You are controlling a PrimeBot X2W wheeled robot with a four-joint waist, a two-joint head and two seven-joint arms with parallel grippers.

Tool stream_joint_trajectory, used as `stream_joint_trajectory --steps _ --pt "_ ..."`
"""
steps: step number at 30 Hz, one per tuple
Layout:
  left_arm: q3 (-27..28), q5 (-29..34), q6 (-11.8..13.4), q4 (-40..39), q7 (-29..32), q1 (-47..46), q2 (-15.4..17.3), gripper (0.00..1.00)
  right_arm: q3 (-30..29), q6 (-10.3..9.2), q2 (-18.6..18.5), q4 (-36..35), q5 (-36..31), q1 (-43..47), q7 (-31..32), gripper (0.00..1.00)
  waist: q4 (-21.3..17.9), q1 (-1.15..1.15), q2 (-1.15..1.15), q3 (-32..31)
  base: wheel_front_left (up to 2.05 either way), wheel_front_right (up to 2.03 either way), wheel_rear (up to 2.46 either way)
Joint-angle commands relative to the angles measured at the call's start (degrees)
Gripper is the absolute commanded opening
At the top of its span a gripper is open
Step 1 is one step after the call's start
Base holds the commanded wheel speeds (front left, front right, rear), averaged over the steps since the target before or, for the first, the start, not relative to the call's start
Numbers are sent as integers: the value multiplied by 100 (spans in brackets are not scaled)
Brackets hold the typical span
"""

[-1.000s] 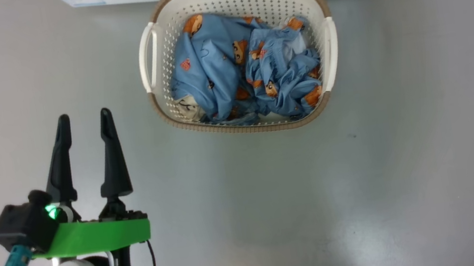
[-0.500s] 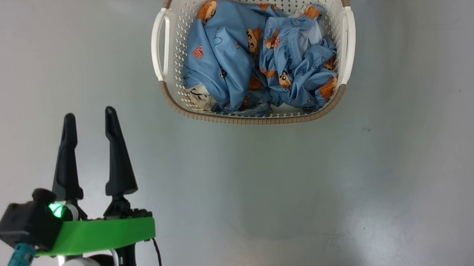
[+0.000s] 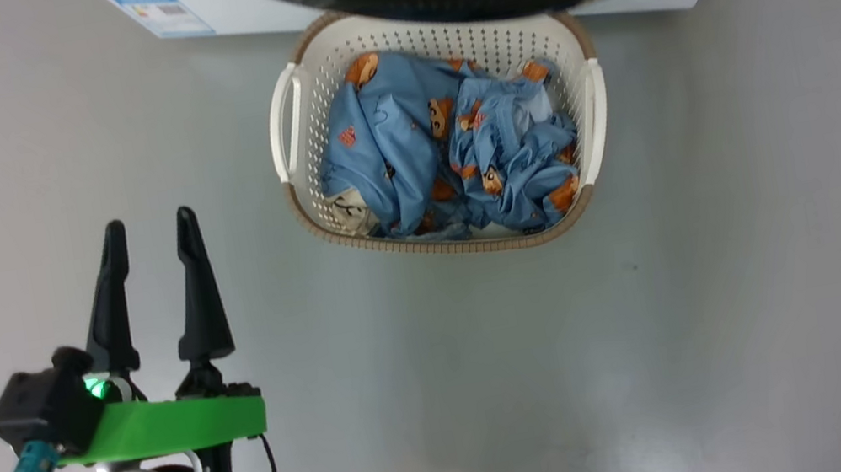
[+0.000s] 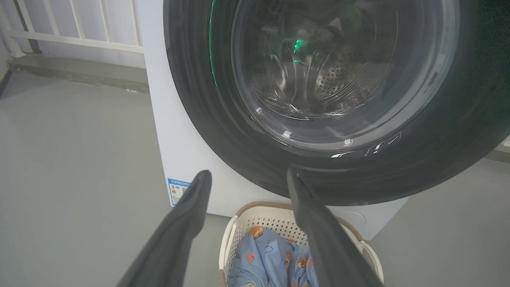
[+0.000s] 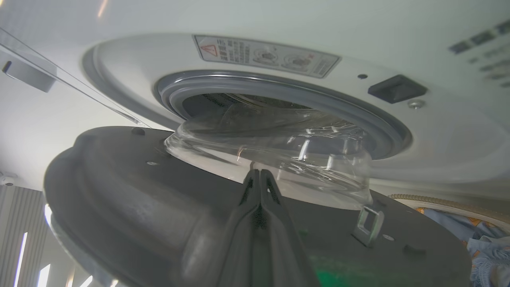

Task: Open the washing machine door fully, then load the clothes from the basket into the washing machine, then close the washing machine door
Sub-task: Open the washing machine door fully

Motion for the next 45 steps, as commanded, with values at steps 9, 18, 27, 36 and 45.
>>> stream_joint_trajectory --steps 9,18,27,36,45 --pt "221 82 3 63 -37 392 273 100 72 34 282 -357 252 880 348 0 -113 0 0 -650 0 0 0" --pt "293 133 3 164 -37 787 325 100 93 34 303 -465 392 1894 583 0 32 0 0 -1353 0 0 0" --pt "231 137 3 181 -37 1102 357 100 49 34 427 -910 566 2813 797 0 357 0 0 -1900 0 0 0" --pt "218 155 3 164 -37 1308 386 100 51 34 501 -1340 642 3515 962 0 779 0 0 -2194 0 0 0" --pt "185 160 3 177 -37 1400 401 100 -64 34 561 -1881 819 4225 1030 0 1260 0 0 -2400 0 0 0"
